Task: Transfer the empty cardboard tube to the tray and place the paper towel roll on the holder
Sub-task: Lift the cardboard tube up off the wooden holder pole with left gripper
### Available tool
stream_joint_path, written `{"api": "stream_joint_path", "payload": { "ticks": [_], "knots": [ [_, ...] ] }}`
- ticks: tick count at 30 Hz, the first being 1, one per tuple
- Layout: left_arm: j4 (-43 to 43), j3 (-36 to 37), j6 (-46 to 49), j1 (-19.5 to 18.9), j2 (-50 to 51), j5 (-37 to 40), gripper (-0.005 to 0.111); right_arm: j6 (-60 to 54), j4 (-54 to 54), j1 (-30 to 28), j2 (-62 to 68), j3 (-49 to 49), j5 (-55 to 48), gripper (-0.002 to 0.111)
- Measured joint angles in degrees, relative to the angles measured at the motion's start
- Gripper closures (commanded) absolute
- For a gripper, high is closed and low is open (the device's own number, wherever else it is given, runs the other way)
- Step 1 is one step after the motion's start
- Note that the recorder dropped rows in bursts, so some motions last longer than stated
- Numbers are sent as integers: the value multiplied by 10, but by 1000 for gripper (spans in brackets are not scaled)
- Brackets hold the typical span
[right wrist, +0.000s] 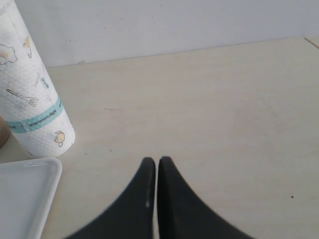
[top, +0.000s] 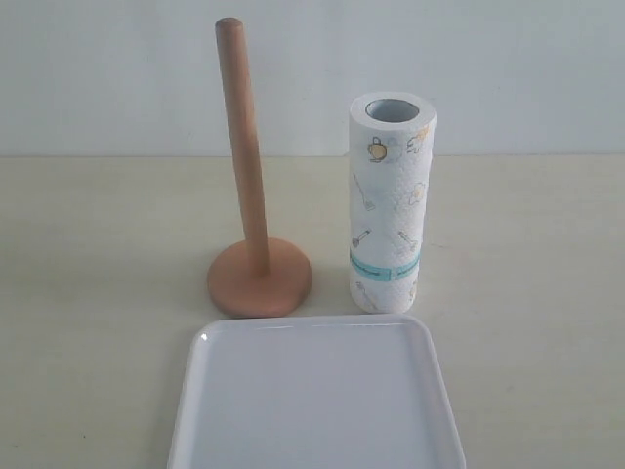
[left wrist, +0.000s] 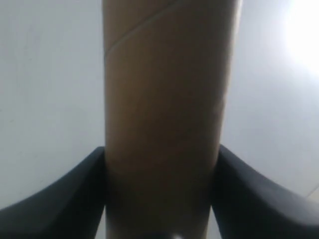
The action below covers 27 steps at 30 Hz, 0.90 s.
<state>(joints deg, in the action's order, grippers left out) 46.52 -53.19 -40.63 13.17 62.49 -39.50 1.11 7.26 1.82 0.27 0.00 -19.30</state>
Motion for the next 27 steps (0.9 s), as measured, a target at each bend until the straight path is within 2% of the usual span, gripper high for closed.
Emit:
{"api": "stream_joint_path", "payload": {
  "ticks": [3, 7, 11, 13, 18, 27],
  "knots": [
    [59, 0, -46, 0, -47, 86, 103, 0, 0, 0, 0, 0, 0, 107],
    [217, 0, -161, 0, -102, 158, 103, 0, 0, 0, 0, 0, 0, 107],
    [436, 0, -352, 0, -132, 158, 103, 0, 0, 0, 0, 0, 0, 107],
    [491, 1, -406, 0, -135, 144, 103, 0, 0, 0, 0, 0, 0, 107],
    [530, 20, -428, 0, -132, 113, 103, 0, 0, 0, 0, 0, 0, 107],
    [534, 20, -459, 0, -115, 30, 103, 0, 0, 0, 0, 0, 0, 107]
  ]
}}
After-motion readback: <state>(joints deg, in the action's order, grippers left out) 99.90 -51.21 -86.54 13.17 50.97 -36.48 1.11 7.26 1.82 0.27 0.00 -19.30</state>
